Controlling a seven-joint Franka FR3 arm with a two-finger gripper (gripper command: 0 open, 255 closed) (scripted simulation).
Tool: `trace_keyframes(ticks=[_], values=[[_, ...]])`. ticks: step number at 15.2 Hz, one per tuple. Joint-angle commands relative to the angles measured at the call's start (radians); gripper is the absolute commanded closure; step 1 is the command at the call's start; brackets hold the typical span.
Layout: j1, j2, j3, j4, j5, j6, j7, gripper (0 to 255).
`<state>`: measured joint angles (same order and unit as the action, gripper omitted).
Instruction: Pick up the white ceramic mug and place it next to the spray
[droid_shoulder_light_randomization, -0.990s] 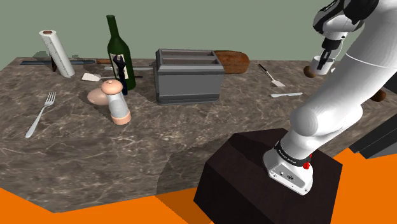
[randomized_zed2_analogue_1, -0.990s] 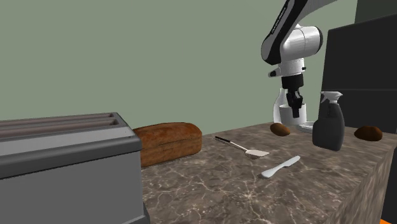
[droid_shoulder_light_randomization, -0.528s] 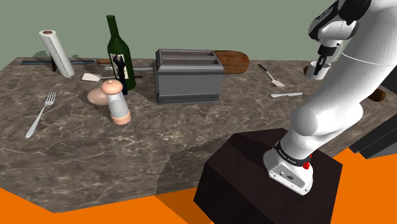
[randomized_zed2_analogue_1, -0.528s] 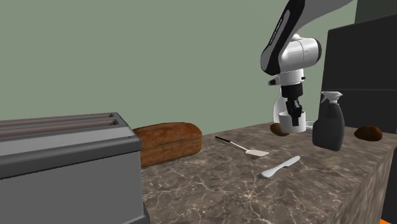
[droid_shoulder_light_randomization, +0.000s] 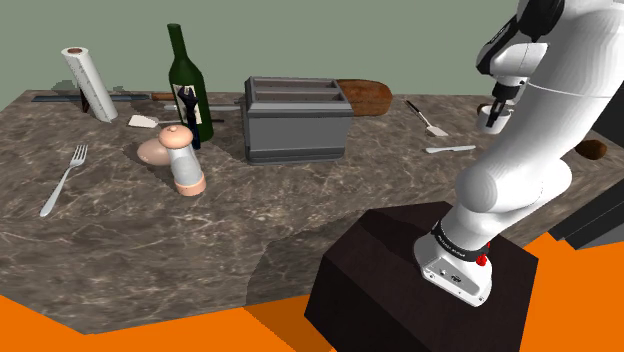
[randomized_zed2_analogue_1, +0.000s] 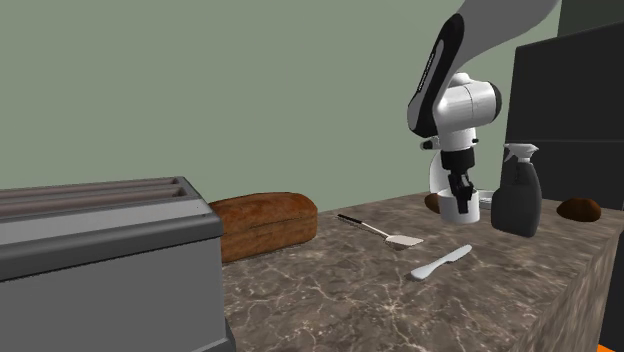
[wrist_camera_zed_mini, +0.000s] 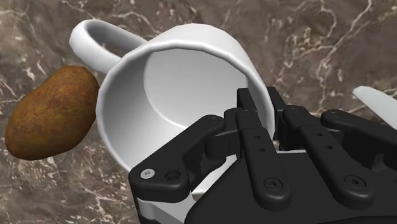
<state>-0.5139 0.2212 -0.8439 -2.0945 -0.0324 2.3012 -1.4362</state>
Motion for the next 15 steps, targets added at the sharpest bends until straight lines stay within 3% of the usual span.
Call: trace_keyframes(ticks=[1, 8, 9, 15], values=[[-0.005, 0.014, 0.005, -0.013, 0.012, 0.024, -0.006, 255], [-0.006, 0.014, 0.006, -0.013, 0.012, 0.024, -0.006, 255], [-0.006, 0.014, 0.006, -0.013, 0.012, 0.024, -0.006, 0], [0.009, -0.013, -0.004, -0.003, -0.012, -0.006, 0.011, 0]])
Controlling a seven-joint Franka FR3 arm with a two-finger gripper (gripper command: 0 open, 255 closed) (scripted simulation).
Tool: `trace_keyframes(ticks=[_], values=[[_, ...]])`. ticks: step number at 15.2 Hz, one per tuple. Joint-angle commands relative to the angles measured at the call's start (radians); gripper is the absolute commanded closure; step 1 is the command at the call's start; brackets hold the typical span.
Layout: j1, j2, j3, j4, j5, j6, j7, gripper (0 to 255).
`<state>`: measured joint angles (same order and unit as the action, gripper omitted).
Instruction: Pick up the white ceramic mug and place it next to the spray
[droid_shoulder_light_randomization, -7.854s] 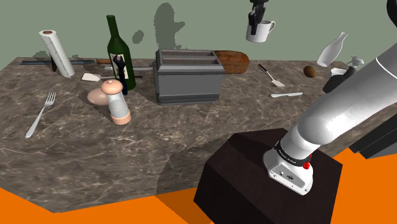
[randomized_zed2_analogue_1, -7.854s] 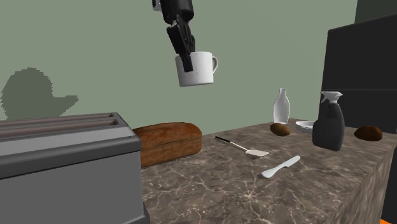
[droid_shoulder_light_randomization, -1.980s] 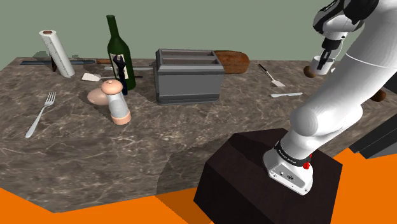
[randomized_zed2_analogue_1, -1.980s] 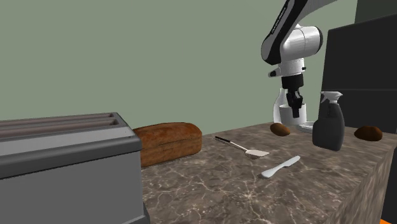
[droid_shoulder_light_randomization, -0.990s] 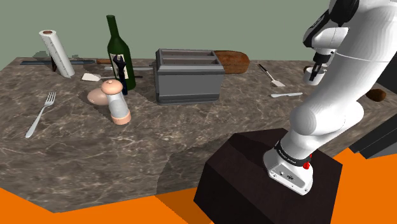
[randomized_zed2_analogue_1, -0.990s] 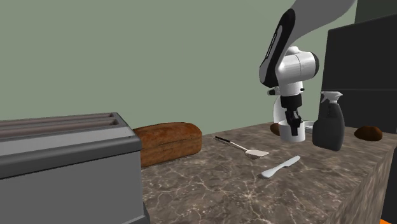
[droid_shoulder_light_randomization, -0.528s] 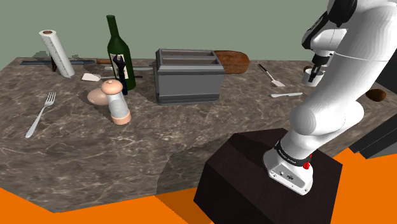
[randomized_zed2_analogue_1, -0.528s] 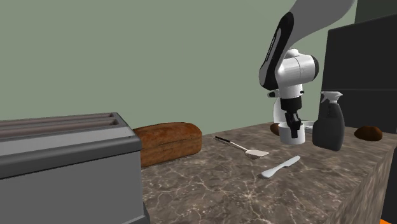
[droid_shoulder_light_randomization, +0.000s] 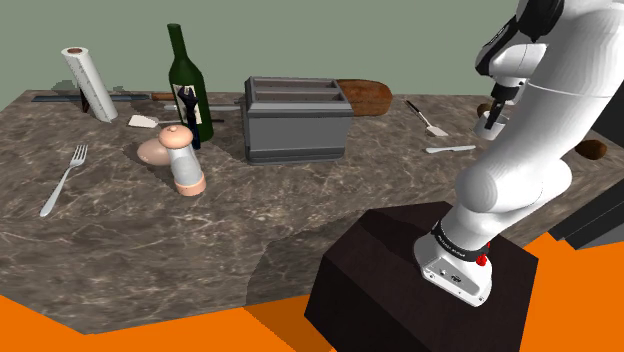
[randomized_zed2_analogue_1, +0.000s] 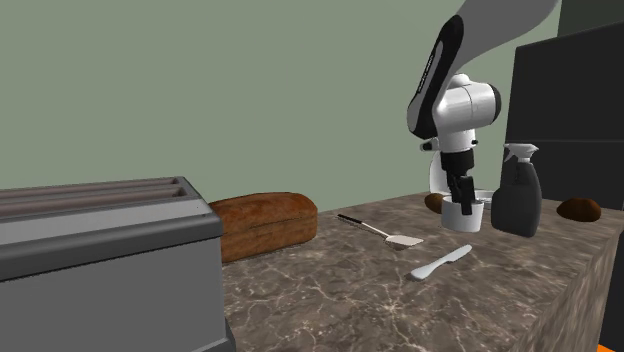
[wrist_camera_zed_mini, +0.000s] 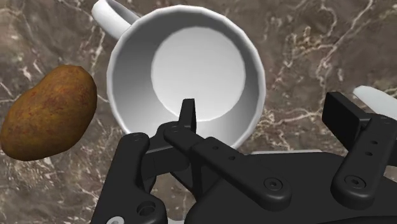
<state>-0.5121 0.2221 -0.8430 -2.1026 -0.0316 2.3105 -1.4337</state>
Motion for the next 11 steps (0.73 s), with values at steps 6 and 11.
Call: trace_keyframes(ticks=[6, 11], values=[[0.041, -0.085, -0.020, 0.040, -0.074, -0.104, 0.052, 0], [0.041, -0.085, -0.020, 0.040, -0.074, -0.104, 0.052, 0]])
